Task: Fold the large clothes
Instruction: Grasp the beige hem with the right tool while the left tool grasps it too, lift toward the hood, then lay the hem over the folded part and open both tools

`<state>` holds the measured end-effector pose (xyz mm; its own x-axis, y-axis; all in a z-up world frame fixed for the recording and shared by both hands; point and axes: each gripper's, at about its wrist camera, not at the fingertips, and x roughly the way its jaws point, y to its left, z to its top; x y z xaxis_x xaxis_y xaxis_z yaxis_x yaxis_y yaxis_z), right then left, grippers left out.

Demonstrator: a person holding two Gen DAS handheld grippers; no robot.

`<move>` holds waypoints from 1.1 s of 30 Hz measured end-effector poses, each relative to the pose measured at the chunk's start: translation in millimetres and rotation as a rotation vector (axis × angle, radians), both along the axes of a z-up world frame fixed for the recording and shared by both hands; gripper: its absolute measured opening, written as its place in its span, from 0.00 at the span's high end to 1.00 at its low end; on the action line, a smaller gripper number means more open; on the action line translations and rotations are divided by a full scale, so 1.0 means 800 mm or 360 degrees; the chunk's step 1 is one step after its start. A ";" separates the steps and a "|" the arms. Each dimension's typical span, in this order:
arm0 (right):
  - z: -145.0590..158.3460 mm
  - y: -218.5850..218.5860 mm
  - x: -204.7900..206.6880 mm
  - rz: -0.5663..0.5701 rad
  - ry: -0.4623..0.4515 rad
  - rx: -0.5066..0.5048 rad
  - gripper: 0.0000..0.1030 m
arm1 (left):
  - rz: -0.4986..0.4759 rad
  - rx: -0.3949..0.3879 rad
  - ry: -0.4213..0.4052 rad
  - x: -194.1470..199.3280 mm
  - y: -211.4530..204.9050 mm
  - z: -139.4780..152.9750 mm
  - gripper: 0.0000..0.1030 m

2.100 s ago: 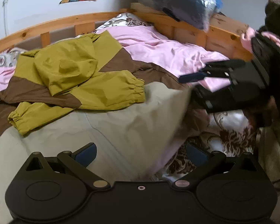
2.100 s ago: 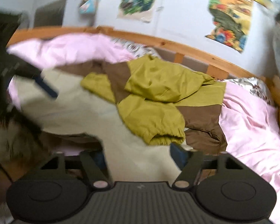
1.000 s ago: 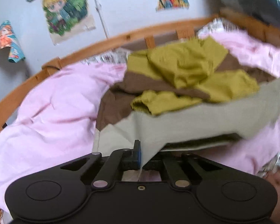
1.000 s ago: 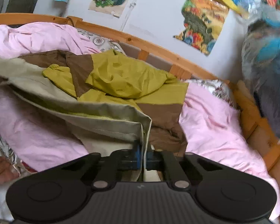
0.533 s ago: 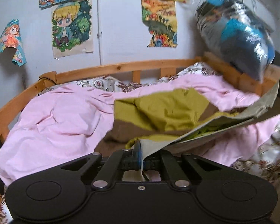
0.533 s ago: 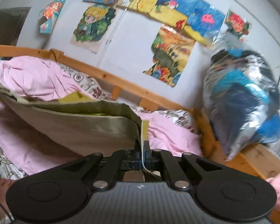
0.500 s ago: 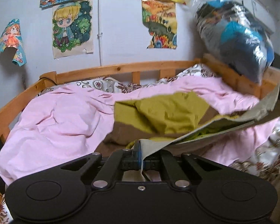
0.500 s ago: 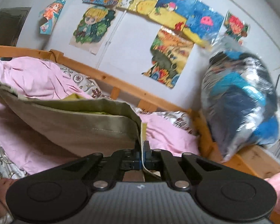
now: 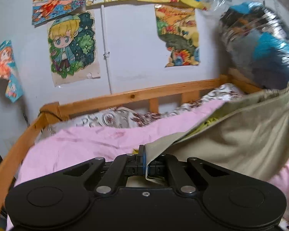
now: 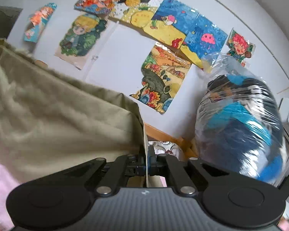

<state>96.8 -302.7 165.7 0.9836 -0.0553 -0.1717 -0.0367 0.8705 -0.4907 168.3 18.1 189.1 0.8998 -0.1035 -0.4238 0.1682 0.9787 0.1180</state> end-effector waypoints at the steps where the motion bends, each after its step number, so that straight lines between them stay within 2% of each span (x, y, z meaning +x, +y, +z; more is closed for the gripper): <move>1: -0.001 -0.001 0.026 -0.0005 0.0004 -0.0001 0.98 | 0.0014 0.0012 0.0007 0.021 -0.004 -0.002 1.00; 6: -0.026 -0.003 0.152 -0.0036 0.0092 0.0058 0.98 | 0.0078 0.0138 0.0038 0.149 -0.025 -0.043 1.00; 12: -0.109 -0.003 0.293 -0.0084 0.0262 0.0045 0.98 | 0.0187 0.0052 0.0264 0.289 -0.033 -0.131 1.00; 18: -0.197 0.001 0.379 -0.0108 0.0420 -0.0045 0.98 | 0.0200 0.0044 0.0402 0.362 -0.033 -0.208 1.00; 22: -0.247 -0.004 0.406 -0.0112 0.0513 -0.0033 0.98 | 0.0181 0.0036 0.0453 0.381 -0.033 -0.241 0.99; 24: -0.265 -0.005 0.410 -0.0112 0.0512 -0.0061 0.97 | 0.0168 0.0025 0.0465 0.388 -0.032 -0.250 0.98; 27: -0.283 -0.009 0.415 -0.0124 0.0489 -0.0067 0.77 | 0.0170 -0.0013 0.0486 0.394 -0.027 -0.249 0.95; 28: -0.286 -0.012 0.417 -0.0135 0.0468 -0.0061 0.66 | 0.0174 -0.0047 0.0500 0.396 -0.023 -0.246 0.93; 29: -0.287 -0.015 0.417 -0.0149 0.0447 -0.0052 0.53 | 0.0181 -0.0096 0.0521 0.398 -0.017 -0.242 0.90; 30: -0.286 -0.019 0.418 -0.0165 0.0421 -0.0037 0.48 | 0.0191 -0.0155 0.0539 0.399 -0.010 -0.238 0.79; 31: -0.282 -0.026 0.420 -0.0175 0.0395 -0.0014 0.39 | 0.0206 -0.0228 0.0552 0.400 -0.001 -0.234 0.55; 32: -0.278 -0.033 0.425 -0.0183 0.0374 0.0009 0.30 | 0.0226 -0.0297 0.0549 0.399 0.007 -0.228 0.42; 33: -0.275 -0.040 0.426 -0.0206 0.0347 0.0035 0.25 | 0.0264 -0.0363 0.0509 0.395 0.015 -0.222 0.17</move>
<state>437.7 -334.4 -54.1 0.9081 -0.1724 -0.3815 -0.0271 0.8851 -0.4645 484.6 30.4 11.4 0.7391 -0.0917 -0.6673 -0.0011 0.9905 -0.1373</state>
